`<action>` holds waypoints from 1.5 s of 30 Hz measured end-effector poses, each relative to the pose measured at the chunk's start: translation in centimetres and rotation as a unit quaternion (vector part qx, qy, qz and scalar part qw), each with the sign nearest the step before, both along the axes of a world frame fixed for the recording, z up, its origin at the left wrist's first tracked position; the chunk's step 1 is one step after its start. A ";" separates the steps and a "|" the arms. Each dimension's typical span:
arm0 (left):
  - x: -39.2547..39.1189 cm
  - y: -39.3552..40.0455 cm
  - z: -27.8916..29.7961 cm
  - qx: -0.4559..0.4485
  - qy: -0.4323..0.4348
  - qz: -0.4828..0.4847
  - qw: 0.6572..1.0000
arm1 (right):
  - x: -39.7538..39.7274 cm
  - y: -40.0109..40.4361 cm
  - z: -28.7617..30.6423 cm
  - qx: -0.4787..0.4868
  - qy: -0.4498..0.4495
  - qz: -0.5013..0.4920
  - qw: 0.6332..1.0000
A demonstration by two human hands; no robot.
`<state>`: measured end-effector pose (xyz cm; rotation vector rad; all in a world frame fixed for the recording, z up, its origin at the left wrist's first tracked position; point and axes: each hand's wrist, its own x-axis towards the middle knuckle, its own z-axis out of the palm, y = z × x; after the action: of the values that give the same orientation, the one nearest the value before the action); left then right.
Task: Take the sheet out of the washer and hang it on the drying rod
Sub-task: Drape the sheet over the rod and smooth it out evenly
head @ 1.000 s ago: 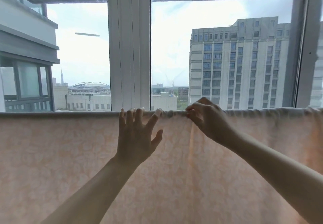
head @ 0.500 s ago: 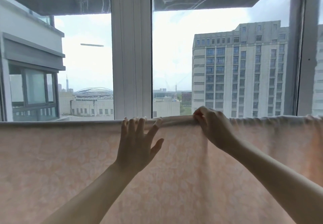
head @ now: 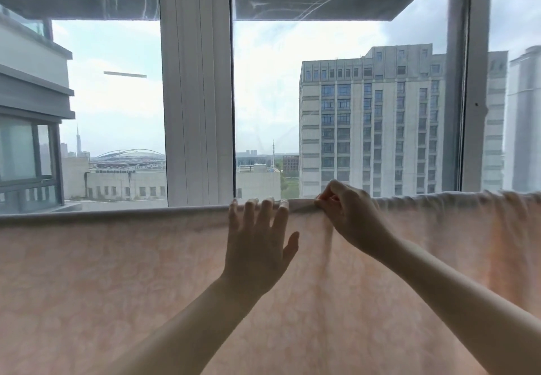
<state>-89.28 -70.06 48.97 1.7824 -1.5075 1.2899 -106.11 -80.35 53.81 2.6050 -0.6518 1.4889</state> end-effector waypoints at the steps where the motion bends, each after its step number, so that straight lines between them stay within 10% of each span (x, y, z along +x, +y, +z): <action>1: -0.3 -0.4 -0.2 -0.004 -0.001 0.001 1.000 | -0.2 0.0 -0.2 -0.001 0.006 -0.003 1.000; 18: 0.5 -1.2 -0.4 -0.023 0.011 -0.021 0.999 | -1.6 -2.3 4.7 0.152 0.177 0.001 0.972; 25: 0.3 -1.2 -0.7 -0.035 -0.018 -0.032 0.999 | -1.5 -1.9 4.3 0.107 -0.008 -0.019 0.994; 45: -3.9 -3.7 -0.9 -0.025 -0.042 -0.044 0.998 | -4.9 -1.2 1.8 0.123 0.002 0.012 0.992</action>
<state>-93.16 -73.78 48.04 1.6308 -1.5679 1.3621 -111.00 -81.57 55.62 2.8026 -0.8572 1.4982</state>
